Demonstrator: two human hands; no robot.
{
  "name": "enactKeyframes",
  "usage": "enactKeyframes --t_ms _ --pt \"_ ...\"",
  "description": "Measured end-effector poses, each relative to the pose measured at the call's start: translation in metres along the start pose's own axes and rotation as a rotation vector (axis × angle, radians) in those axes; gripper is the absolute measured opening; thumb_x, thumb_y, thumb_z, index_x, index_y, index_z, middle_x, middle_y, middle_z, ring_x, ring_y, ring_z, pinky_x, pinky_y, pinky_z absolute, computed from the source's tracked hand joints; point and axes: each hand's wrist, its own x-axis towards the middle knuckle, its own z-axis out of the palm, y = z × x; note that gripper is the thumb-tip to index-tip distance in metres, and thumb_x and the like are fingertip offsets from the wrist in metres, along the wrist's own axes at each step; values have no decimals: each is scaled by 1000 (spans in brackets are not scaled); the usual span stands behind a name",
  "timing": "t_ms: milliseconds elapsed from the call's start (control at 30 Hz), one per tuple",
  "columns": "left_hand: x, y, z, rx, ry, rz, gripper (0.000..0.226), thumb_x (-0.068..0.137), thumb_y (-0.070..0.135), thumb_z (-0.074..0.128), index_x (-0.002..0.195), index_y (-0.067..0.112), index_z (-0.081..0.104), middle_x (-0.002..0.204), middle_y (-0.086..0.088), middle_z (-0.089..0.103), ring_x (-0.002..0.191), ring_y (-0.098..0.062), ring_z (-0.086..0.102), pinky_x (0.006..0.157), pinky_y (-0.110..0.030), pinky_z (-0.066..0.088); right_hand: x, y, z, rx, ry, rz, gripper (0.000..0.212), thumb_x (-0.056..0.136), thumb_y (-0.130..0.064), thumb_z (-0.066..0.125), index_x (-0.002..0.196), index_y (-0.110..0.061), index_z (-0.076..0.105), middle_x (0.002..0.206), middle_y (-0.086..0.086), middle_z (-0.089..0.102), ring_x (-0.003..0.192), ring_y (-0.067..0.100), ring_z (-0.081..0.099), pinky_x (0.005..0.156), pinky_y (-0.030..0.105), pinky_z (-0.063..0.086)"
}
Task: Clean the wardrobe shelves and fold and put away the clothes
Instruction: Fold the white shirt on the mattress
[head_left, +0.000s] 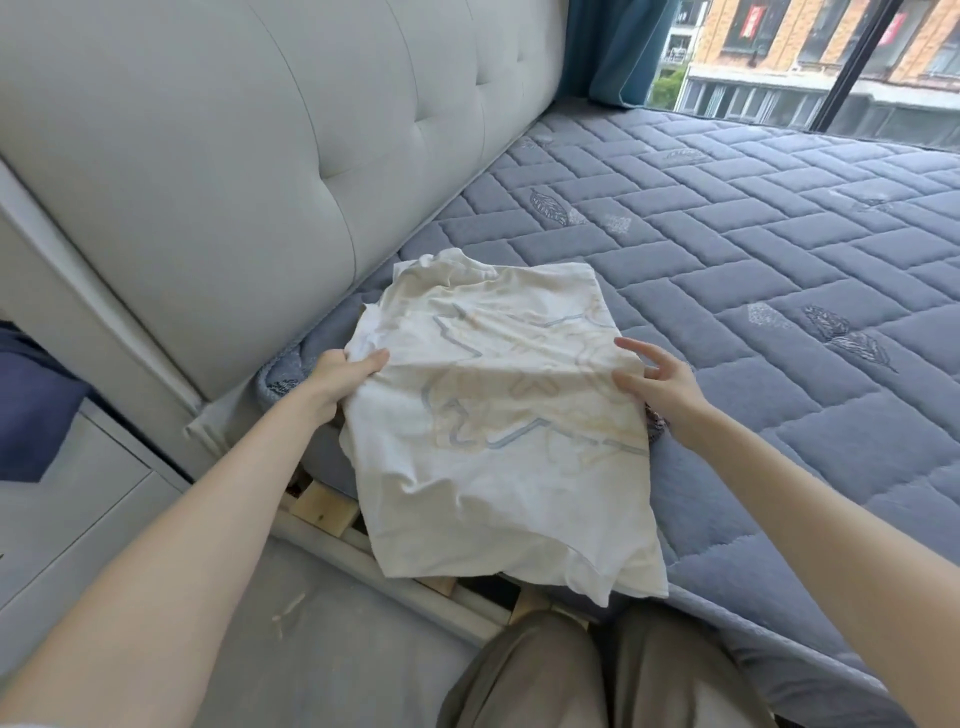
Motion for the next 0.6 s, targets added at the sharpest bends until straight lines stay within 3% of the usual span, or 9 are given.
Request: enactKeyframes --t_ms 133,200,267,300,333,367,433,500,600 --pt "-10 8 -12 -34 -32 65 45 89 26 68 122 -2 58 120 -11 64 102 -23 62 75 -27 49 -10 -17 -9 9 28 -88 32 84 -5 73 115 -11 71 88 5 72 69 4 64 71 15 55" --pt "-12 10 -18 -43 -24 117 54 85 22 72 128 -3 52 126 -13 60 108 -25 61 78 -28 51 -16 -27 -15 -68 31 -114 29 81 -8 77 109 -14 74 69 -6 67 60 1 59 65 11 51" --pt "-20 12 -26 -67 -44 131 89 83 18 75 150 8 18 134 -1 45 117 -18 51 94 -32 46 -22 -36 -21 -209 18 -133 30 75 -12 81 104 -19 76 53 -11 49 55 5 48 61 11 43" --pt "-23 11 -30 -60 -90 141 108 81 19 77 153 19 -3 137 1 38 123 -15 46 102 -34 42 -25 -39 -22 -291 14 -145 32 71 -13 84 101 -20 77 53 -10 50 57 7 47 60 10 40" --pt "-27 11 -34 -20 -148 172 119 77 20 81 152 27 -11 140 4 35 127 -13 43 106 -36 40 -29 -43 -24 -368 18 -158 33 68 -15 86 99 -22 77 58 -8 58 60 8 52 58 7 39" --pt "-33 12 -37 62 -205 222 123 70 23 86 152 32 -5 144 6 33 130 -11 42 105 -34 41 -33 -47 -24 -439 25 -175 35 65 -16 88 97 -22 77 65 -2 67 67 10 58 57 7 41" --pt "-43 15 -39 341 -261 359 110 60 23 90 150 29 27 145 8 39 130 -9 42 99 -25 40 -40 -53 -23 -596 30 -225 38 61 -19 89 97 -20 78 76 8 71 73 15 61 58 12 41" --pt "-52 21 -37 591 -217 448 75 68 13 85 135 22 54 137 3 52 128 -12 46 96 -22 35 -46 -59 -22 -719 3 -291 37 64 -20 89 99 -16 78 70 1 63 65 11 53 54 14 37" --pt "-61 26 -37 731 -91 510 38 74 16 80 112 20 72 118 -3 68 115 -18 59 90 -24 44 -57 -71 -25 -807 7 -354 26 73 -20 83 97 -11 77 60 -13 49 58 4 42 49 15 32"
